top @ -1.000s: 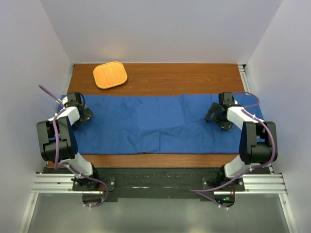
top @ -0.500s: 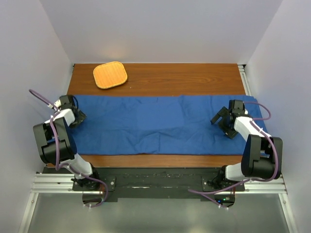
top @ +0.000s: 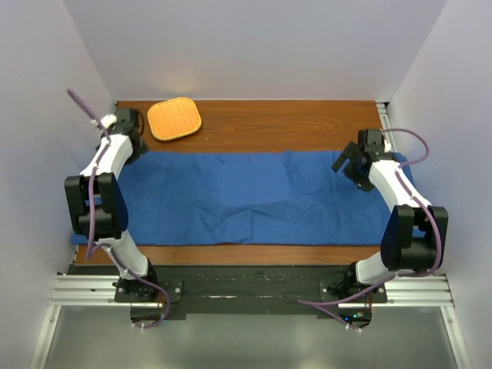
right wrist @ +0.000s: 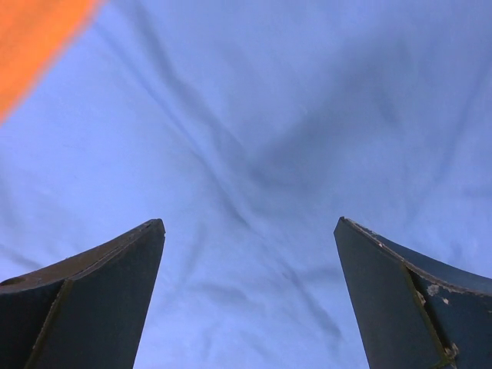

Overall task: Open and lay out the surgical kit
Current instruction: Open the surgical kit at the center of the board.

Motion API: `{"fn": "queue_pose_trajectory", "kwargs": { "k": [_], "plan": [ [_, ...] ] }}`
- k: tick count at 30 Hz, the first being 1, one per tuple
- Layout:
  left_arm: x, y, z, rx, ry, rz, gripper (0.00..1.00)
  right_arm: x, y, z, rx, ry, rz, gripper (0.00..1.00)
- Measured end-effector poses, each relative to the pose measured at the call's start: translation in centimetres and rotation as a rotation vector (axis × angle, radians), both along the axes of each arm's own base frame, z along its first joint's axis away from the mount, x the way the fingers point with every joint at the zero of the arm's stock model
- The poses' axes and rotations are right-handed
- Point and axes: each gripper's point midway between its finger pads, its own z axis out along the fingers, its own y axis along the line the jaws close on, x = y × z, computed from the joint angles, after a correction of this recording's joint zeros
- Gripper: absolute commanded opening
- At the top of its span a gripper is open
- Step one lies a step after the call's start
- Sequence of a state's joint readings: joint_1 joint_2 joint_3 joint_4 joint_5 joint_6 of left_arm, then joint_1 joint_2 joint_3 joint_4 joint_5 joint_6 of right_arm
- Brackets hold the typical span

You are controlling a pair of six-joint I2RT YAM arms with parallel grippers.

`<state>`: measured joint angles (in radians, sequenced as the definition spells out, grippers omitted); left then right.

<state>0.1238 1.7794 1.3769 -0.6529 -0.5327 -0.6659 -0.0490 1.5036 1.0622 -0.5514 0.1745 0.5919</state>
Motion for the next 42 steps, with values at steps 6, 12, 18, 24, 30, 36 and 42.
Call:
{"fn": "queue_pose_trajectory", "kwargs": {
  "k": [6,12,18,24,30,36,42],
  "plan": [
    [5.2,-1.1,1.3,0.006,-0.059,-0.011,0.76,2.2,0.4,0.7,-0.073,-0.019,0.08,0.98],
    [8.4,0.7,-1.5,0.046,-0.006,0.021,0.69,2.4,1.1,0.3,-0.105,-0.006,0.156,0.98],
    [10.6,1.4,-4.1,0.036,0.011,0.017,0.58,2.8,1.9,-0.1,-0.084,-0.017,0.208,0.98],
    [11.1,2.4,-6.1,0.012,0.033,0.026,0.56,2.2,2.3,-1.1,-0.068,0.001,0.236,0.99],
    [10.9,3.0,-8.1,-0.008,0.061,0.032,0.54,2.2,2.5,-1.2,-0.06,-0.004,0.252,0.99],
    [11.1,2.9,-8.2,-0.023,0.062,0.019,0.43,2.4,2.9,-1.4,-0.044,-0.005,0.265,0.98],
    [10.7,2.8,-8.3,-0.023,0.066,0.019,0.39,2.4,3.1,-1.6,-0.034,-0.001,0.275,0.99]
  ]
}}
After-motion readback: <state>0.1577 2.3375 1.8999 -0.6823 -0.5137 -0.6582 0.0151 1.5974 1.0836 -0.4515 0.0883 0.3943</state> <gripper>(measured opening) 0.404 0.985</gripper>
